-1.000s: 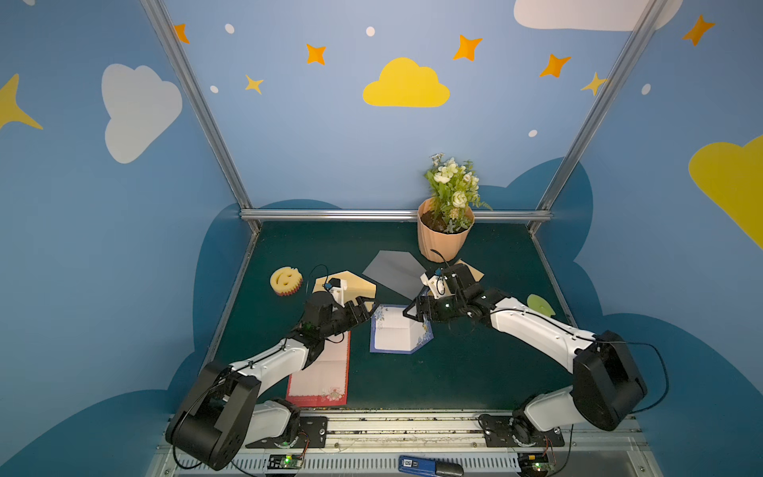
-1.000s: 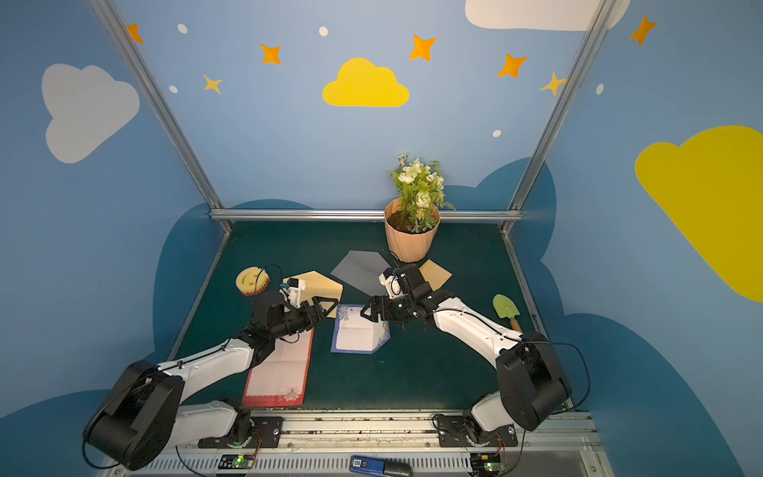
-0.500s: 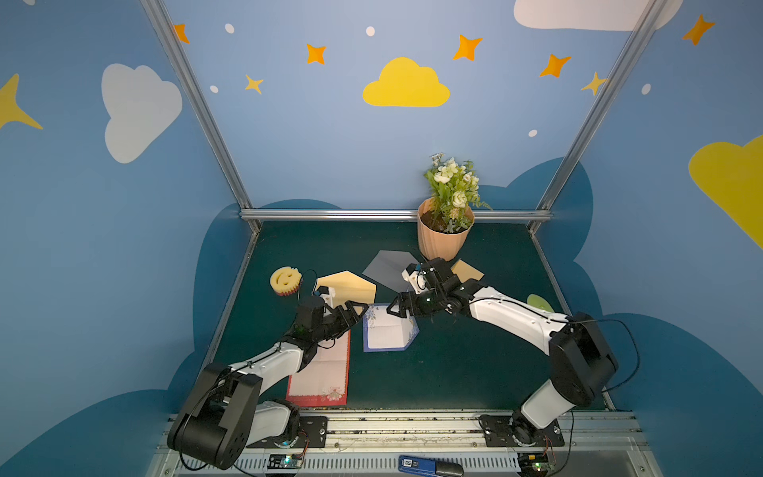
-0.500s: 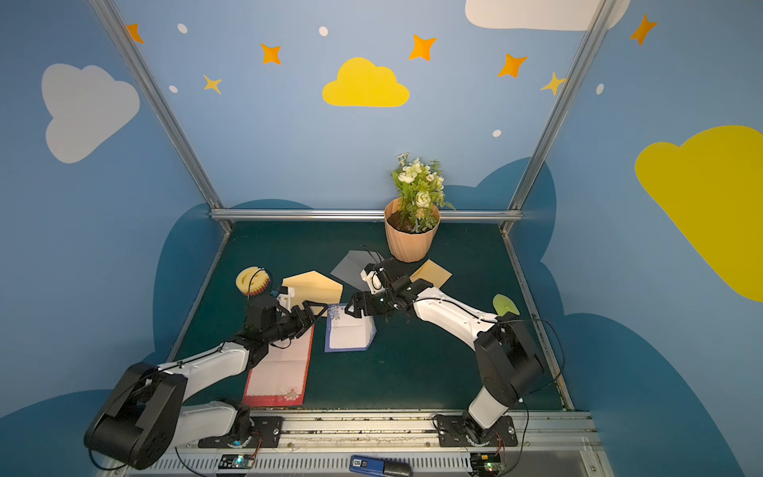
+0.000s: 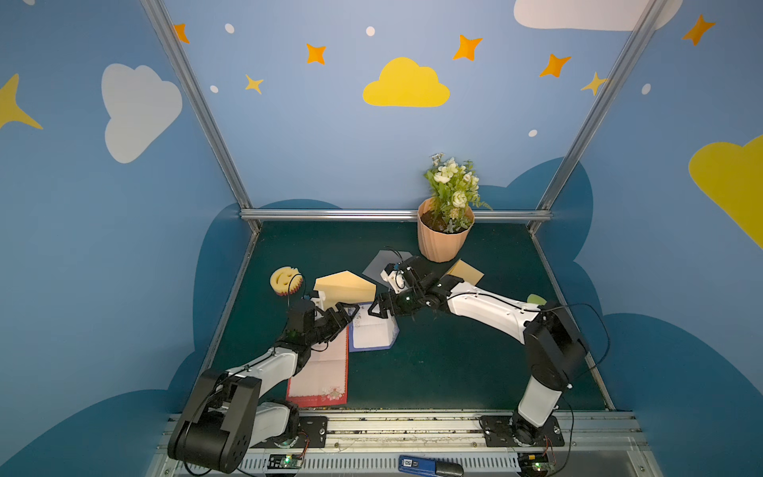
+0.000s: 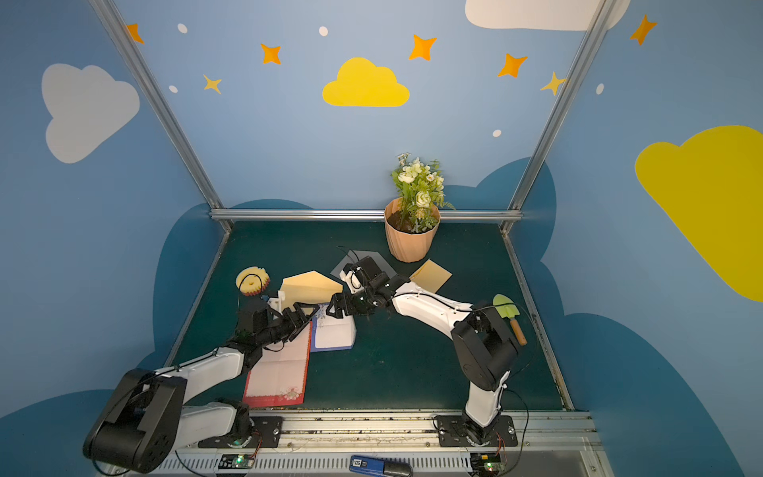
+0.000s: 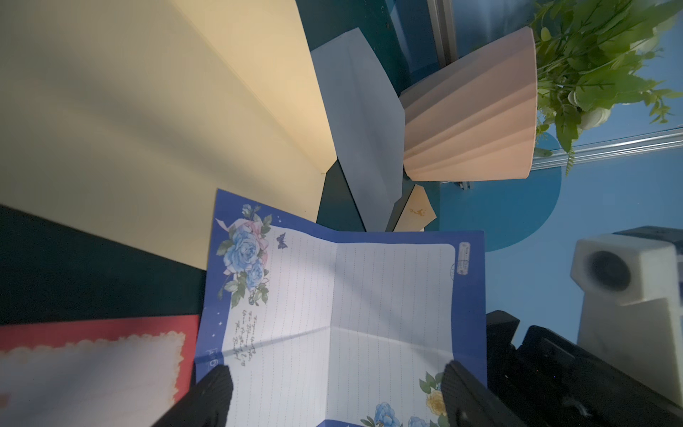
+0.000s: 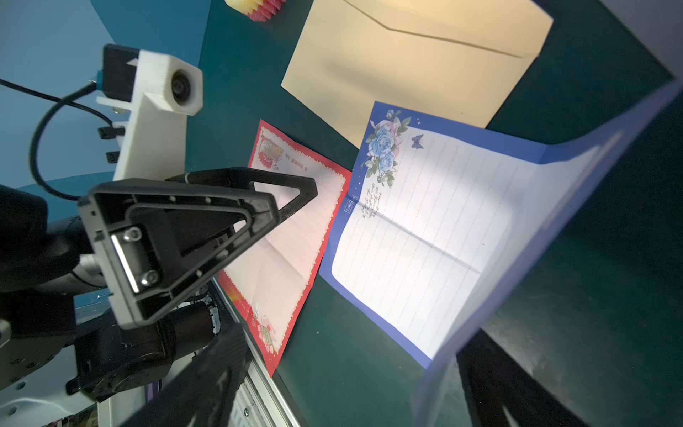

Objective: Fold the letter paper in half and place it into the envelope
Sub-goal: Fold the letter paper at the center of the board.

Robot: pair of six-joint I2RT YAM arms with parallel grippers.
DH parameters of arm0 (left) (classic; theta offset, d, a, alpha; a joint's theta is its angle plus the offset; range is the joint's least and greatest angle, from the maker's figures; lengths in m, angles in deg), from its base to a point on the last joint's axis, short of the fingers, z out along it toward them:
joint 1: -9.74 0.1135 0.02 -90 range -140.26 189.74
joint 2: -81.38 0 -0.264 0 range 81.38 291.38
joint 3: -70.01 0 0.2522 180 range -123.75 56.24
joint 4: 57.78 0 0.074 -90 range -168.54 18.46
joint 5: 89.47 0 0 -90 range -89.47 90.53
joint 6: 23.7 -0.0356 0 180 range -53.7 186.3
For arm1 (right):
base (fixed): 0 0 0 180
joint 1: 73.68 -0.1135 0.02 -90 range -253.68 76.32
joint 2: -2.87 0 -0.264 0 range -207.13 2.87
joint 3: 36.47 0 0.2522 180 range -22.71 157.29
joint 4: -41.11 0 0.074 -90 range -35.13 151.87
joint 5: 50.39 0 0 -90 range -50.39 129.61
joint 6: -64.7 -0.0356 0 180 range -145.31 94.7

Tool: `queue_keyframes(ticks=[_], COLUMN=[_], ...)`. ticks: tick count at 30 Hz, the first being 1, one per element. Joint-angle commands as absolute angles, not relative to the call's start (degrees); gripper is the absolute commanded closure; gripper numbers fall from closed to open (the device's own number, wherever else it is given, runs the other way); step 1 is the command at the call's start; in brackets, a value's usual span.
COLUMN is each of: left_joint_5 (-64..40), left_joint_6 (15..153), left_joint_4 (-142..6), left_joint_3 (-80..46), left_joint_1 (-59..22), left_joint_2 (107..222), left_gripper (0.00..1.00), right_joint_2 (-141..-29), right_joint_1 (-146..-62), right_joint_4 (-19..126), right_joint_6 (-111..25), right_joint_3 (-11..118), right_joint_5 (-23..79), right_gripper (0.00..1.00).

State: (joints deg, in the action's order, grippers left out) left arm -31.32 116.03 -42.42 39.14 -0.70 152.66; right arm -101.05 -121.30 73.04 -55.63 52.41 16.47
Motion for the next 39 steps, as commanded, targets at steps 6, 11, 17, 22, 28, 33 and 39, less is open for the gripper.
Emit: queue_keyframes(ticks=[6,11,17,22,28,33,39], left_joint_5=[-32.36,-32.85,-33.61,-34.27,-35.18,-35.82,-36.91], left_joint_6=[115.28,116.14,116.79,116.97,117.25,118.24,120.02], left_joint_4=[-42.47,-40.54,-40.56,-41.03,-40.69,-40.08,-40.17], left_joint_3=[39.89,40.26,39.99,39.99,39.55,39.98,39.99], left_joint_1=[0.52,0.93,2.36,4.16,5.45,6.86,8.53], left_joint_2=[151.11,151.6,150.81,150.11,150.54,149.94,146.41], left_gripper=[0.1,0.1,0.1,0.1,0.1,0.1,0.09], right_joint_2=[-101.06,-100.57,-99.92,-99.74,-102.42,-105.76,-110.1], right_joint_1=[-122.3,-122.51,-123.76,-124.99,-126.35,-126.33,-125.3], right_joint_4=[74.71,75.21,74.86,75.35,75.18,73.06,70.58], right_joint_6=[-56.02,-56.1,-56.4,-56.24,-56.37,-57.36,-58.7], right_joint_3=[55.04,55.25,56.43,58.05,59.98,60.5,61.39], right_joint_5=[16.67,16.34,15.36,15.28,14.5,13.18,10.99], right_gripper=[0.12,0.12,0.12,0.12,0.12,0.12,0.12])
